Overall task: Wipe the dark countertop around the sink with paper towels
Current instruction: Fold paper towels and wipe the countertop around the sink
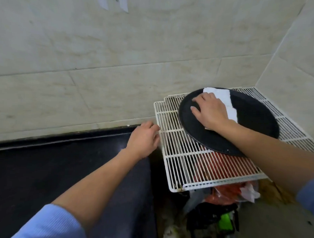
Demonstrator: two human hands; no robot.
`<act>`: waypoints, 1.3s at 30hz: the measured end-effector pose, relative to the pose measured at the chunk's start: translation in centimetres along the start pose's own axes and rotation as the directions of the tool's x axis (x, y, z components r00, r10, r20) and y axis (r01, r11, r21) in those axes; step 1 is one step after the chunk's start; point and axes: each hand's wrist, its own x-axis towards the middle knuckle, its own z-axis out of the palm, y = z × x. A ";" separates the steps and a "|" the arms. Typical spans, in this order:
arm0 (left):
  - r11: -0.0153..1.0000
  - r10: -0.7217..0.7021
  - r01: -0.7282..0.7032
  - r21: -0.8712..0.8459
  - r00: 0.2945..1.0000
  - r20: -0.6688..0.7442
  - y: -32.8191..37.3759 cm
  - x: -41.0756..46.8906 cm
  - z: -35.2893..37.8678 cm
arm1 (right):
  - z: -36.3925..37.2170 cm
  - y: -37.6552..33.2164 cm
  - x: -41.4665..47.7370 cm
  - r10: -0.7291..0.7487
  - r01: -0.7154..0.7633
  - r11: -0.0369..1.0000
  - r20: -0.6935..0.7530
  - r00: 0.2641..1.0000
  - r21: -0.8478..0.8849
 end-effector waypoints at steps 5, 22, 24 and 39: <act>0.967 -0.249 0.245 0.073 0.968 0.043 -7.8 -11.8 -4.7 | 0.7 -14.5 -0.8 -0.186 0.179 0.970 0.026 0.982 0.164; 0.505 -0.841 0.836 0.213 0.533 -0.097 -28.4 -60.8 -20.0 | 5.6 -67.0 -15.9 -0.758 0.638 0.646 0.257 0.599 0.419; 0.446 -0.876 0.872 0.200 0.472 -0.104 -29.5 -64.2 -20.4 | 6.1 -71.3 -16.6 -0.800 0.677 0.596 0.248 0.546 0.431; 0.099 -0.979 0.982 0.159 0.125 -0.159 -44.8 -80.3 -27.8 | 13.0 -102.7 -15.8 -0.930 0.778 0.359 0.269 0.251 0.515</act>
